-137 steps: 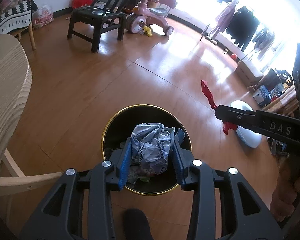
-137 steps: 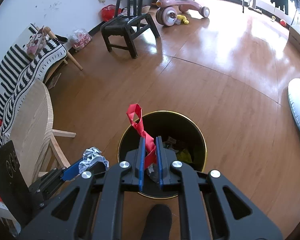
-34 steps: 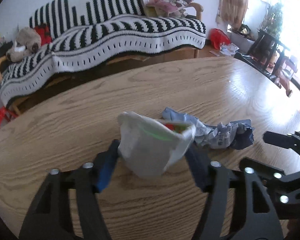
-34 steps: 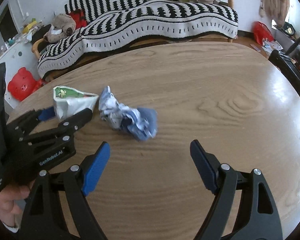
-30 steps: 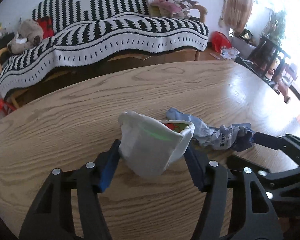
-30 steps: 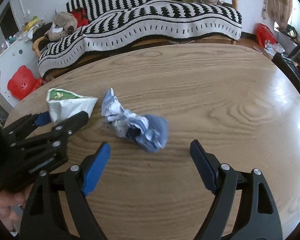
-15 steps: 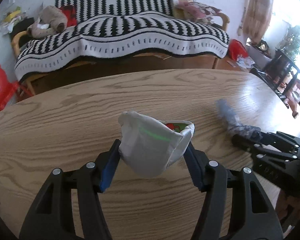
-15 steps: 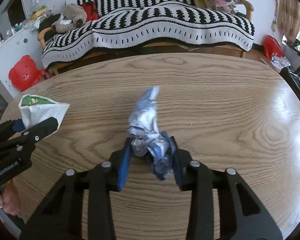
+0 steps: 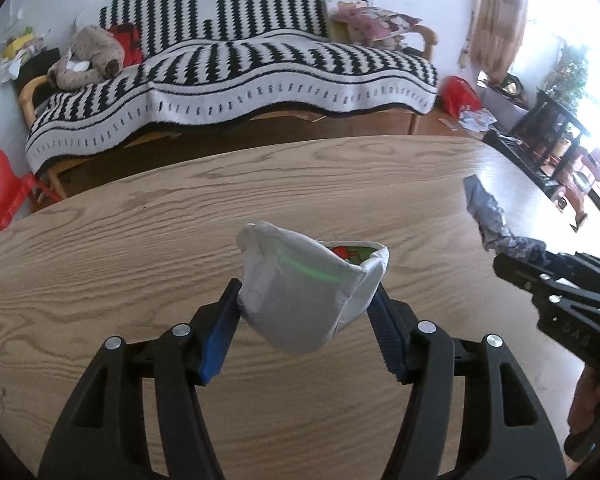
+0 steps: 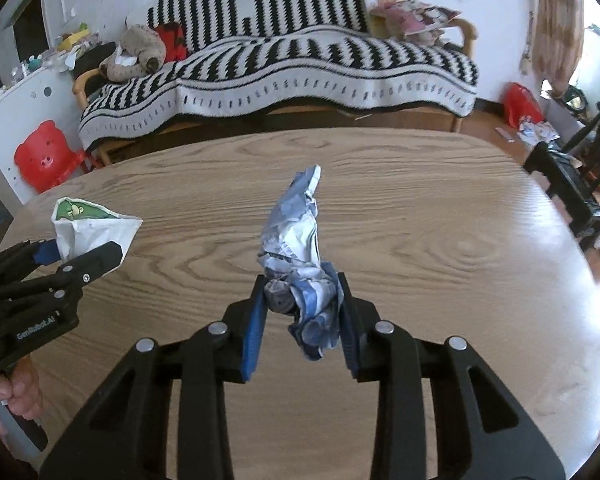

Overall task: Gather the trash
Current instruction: 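Carry the white bag and blue-white wrapper over the black bin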

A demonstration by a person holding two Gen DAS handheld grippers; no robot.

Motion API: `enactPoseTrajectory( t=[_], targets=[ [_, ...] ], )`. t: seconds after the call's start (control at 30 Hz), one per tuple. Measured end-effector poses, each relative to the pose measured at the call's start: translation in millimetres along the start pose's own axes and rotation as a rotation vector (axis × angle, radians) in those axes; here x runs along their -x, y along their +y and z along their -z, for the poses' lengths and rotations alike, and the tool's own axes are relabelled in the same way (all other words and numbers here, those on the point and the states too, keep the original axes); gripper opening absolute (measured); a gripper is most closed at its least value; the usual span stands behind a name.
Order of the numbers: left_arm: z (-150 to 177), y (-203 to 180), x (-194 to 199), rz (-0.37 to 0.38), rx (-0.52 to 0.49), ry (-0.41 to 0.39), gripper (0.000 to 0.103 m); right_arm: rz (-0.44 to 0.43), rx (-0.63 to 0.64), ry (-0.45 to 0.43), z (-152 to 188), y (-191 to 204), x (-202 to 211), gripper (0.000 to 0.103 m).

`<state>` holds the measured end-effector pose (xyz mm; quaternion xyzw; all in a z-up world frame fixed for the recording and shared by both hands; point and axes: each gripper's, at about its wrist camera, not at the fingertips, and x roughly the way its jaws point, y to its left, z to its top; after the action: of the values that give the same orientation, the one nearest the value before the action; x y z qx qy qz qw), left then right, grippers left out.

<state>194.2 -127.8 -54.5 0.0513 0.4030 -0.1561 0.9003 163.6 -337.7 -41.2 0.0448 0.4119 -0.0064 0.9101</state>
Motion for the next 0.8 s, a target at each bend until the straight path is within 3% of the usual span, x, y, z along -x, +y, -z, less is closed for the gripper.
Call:
enactPoseTrajectory(
  t=[0.2, 0.37, 0.8],
  targets=[
    [6.3, -46.2, 18.6, 0.064, -0.048, -0.011, 0.061, 0.065, -0.032, -0.053, 25.5, -45.8, 64.0, 0.033],
    [14.1, -113.4, 33.8, 0.148, -0.122, -0.023, 0.061, 0.13, -0.087, -0.082, 57.2, -99.9, 117.0, 0.033],
    [54.3, -288.4, 49.2, 0.369, -0.261, 0.03, 0.061, 0.322, -0.361, -0.088, 181.2, -276.8, 241.2, 0.033]
  ],
)
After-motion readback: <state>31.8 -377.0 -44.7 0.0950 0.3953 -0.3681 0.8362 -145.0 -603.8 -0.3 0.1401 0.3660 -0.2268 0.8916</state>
